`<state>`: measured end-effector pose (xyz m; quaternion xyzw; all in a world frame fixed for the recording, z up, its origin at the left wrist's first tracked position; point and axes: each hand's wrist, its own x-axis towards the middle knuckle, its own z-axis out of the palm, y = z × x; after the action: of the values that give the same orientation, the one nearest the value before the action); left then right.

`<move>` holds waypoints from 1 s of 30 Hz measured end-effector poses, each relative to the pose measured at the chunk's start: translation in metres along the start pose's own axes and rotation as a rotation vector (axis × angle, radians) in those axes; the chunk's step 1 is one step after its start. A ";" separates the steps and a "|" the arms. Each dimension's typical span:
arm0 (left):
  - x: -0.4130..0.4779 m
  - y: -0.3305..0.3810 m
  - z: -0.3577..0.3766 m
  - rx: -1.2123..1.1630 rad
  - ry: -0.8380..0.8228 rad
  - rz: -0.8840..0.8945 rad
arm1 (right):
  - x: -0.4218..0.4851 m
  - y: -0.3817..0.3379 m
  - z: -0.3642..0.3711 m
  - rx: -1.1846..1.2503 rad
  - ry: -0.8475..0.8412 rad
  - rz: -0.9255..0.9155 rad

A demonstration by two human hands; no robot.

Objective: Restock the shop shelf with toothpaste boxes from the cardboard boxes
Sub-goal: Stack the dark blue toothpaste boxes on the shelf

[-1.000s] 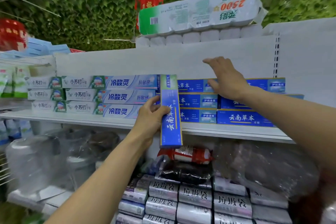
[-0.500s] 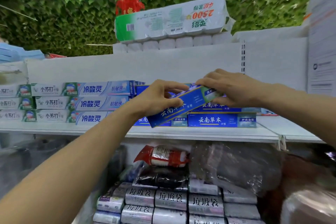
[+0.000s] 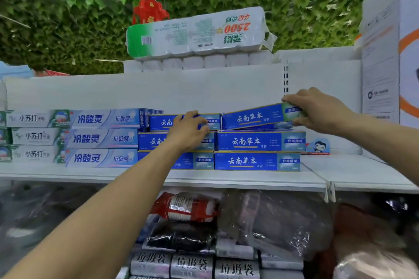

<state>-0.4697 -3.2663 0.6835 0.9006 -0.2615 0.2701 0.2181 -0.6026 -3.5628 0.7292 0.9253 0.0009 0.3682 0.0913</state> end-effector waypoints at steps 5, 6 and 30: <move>0.003 0.006 0.001 -0.006 0.012 -0.026 | 0.014 0.002 0.014 0.096 -0.050 0.062; 0.004 0.006 0.000 -0.012 0.016 -0.025 | 0.015 0.003 0.016 0.110 -0.060 0.071; -0.009 0.007 -0.003 -0.175 0.181 0.002 | 0.005 -0.042 0.006 0.060 -0.070 0.162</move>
<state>-0.4816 -3.2672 0.6825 0.8497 -0.2641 0.3268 0.3185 -0.5918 -3.5227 0.7212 0.9368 -0.0661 0.3418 0.0334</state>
